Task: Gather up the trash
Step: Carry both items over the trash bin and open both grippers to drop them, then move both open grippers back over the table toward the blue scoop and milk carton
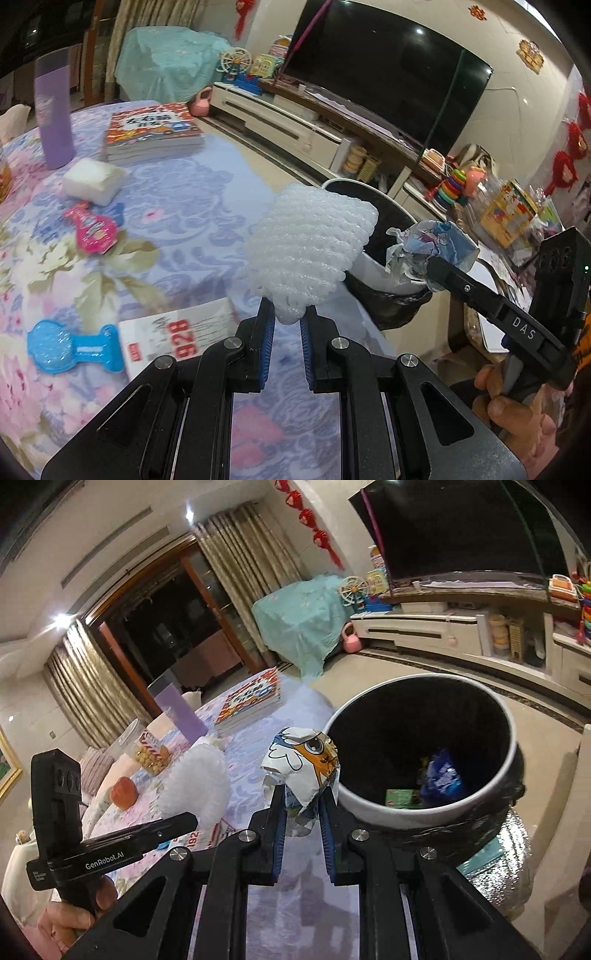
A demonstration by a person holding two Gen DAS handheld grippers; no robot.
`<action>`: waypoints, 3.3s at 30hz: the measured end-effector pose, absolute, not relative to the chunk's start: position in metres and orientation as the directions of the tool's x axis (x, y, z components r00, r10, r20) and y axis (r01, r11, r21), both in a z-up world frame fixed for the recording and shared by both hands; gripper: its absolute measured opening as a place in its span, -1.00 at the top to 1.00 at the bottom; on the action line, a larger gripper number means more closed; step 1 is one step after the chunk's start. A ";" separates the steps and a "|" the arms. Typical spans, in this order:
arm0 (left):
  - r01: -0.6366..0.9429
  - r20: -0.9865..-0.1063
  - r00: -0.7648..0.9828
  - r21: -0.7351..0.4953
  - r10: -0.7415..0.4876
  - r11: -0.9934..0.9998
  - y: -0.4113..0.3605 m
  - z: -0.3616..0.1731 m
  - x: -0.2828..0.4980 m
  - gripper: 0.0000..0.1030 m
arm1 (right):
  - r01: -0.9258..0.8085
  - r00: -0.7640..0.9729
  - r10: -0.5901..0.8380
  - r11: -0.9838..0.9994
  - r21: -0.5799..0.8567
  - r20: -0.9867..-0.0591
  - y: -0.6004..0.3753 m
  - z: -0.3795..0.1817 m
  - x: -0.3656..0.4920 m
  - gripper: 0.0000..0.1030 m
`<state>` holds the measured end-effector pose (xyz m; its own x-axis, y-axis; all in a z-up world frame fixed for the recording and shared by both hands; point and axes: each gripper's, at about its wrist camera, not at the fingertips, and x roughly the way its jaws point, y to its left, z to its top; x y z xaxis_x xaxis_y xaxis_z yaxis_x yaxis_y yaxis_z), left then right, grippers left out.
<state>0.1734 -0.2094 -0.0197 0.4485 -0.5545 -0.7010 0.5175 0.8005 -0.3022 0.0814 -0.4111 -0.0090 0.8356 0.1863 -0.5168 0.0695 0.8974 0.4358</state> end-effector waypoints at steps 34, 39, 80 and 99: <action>0.620 -0.747 0.394 -0.214 -0.536 0.754 -0.320 -0.007 0.194 0.75 | 0.184 0.831 0.099 0.881 0.437 -0.548 -0.485 -0.012 0.084 0.66; 0.627 -0.757 0.383 -0.208 -0.529 0.751 -0.337 -0.009 0.201 0.75 | 0.185 0.826 0.096 0.885 0.428 -0.556 -0.489 -0.010 0.089 0.65; 0.510 -0.770 0.369 -0.301 -0.521 0.806 -0.266 -0.033 0.177 -0.18 | 0.170 0.846 0.104 0.877 0.449 -0.523 -0.472 -0.001 0.081 -0.67; 0.319 -0.737 0.456 -0.387 -0.498 0.865 -0.128 -0.044 0.141 -0.18 | 0.049 0.810 0.232 0.889 0.456 -0.539 -0.389 -0.012 0.068 -0.73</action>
